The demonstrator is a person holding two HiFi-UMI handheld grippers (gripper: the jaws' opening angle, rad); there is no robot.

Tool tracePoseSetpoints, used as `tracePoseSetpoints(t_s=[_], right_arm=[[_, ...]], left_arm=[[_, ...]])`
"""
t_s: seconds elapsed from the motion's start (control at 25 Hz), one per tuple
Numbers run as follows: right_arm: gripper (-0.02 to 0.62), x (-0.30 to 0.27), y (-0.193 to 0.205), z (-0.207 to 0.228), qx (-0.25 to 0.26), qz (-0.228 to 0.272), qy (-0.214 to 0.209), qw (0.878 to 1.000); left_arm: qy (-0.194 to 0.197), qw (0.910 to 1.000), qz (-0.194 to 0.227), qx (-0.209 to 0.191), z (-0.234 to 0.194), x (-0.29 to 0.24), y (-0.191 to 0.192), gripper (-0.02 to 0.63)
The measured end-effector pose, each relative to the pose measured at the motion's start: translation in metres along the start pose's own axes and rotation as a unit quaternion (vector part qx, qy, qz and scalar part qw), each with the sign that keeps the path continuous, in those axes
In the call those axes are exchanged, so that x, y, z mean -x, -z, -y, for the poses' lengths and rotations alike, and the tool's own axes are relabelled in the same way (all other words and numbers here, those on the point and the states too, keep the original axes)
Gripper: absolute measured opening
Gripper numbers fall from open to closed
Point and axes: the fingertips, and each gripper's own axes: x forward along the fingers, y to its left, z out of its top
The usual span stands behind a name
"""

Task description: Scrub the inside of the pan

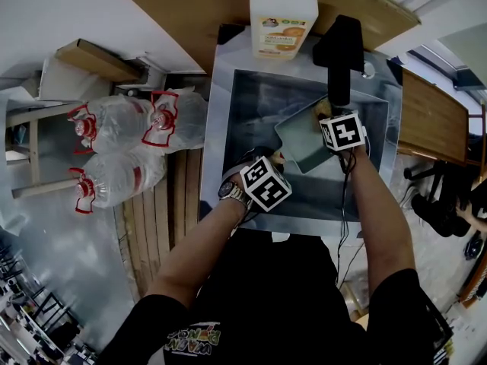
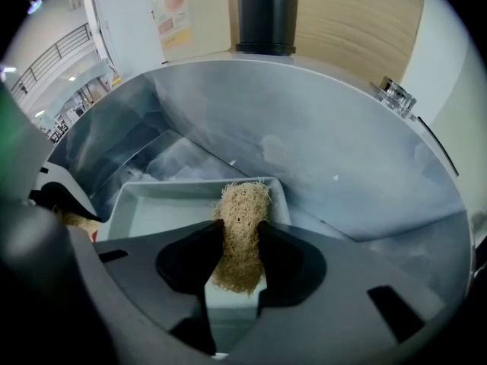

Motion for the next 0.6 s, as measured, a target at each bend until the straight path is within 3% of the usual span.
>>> tracePoseSetpoints(t_s=[0.32, 0.6], right_arm=[[0.146, 0.006, -0.002, 0.005, 0.025, 0.007, -0.003, 1.0], [0.146, 0.015, -0.006, 0.011, 0.015, 0.023, 0.0, 1.0]], left_arm=[[0.001, 1.0, -0.001, 0.002, -0.001, 0.0, 0.001, 0.173], [0.001, 1.0, 0.0, 0.002, -0.001, 0.0, 0.0, 0.173]])
